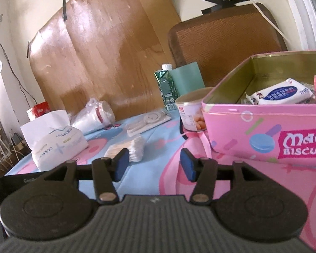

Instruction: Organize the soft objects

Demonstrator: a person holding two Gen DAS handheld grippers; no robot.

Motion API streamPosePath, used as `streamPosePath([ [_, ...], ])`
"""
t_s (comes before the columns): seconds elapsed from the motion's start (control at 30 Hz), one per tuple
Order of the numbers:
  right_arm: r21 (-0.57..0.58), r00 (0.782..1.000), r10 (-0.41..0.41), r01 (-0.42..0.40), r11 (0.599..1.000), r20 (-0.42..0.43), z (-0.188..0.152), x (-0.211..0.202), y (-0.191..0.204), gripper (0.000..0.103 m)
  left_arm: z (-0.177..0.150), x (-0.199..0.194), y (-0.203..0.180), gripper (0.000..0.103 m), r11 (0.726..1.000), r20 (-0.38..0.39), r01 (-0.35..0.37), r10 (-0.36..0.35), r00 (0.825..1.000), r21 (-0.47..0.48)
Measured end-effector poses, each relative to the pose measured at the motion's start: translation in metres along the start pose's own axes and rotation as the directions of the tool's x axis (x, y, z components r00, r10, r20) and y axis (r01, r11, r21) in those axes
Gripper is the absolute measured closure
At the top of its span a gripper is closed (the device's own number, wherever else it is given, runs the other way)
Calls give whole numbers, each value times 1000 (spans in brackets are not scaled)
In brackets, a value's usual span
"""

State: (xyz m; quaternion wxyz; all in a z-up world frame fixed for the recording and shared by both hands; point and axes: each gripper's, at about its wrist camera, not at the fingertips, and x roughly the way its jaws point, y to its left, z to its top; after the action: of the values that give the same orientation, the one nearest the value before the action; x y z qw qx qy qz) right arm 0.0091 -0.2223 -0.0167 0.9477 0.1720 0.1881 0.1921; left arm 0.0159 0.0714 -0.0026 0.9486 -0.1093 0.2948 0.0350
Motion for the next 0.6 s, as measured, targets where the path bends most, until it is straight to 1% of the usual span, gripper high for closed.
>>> streamPosePath([
  [0.6,11,1000,28,-28,1000,2,1,0,-1,40,0,-1,0,8,1000,11,9,-9,1000,8],
])
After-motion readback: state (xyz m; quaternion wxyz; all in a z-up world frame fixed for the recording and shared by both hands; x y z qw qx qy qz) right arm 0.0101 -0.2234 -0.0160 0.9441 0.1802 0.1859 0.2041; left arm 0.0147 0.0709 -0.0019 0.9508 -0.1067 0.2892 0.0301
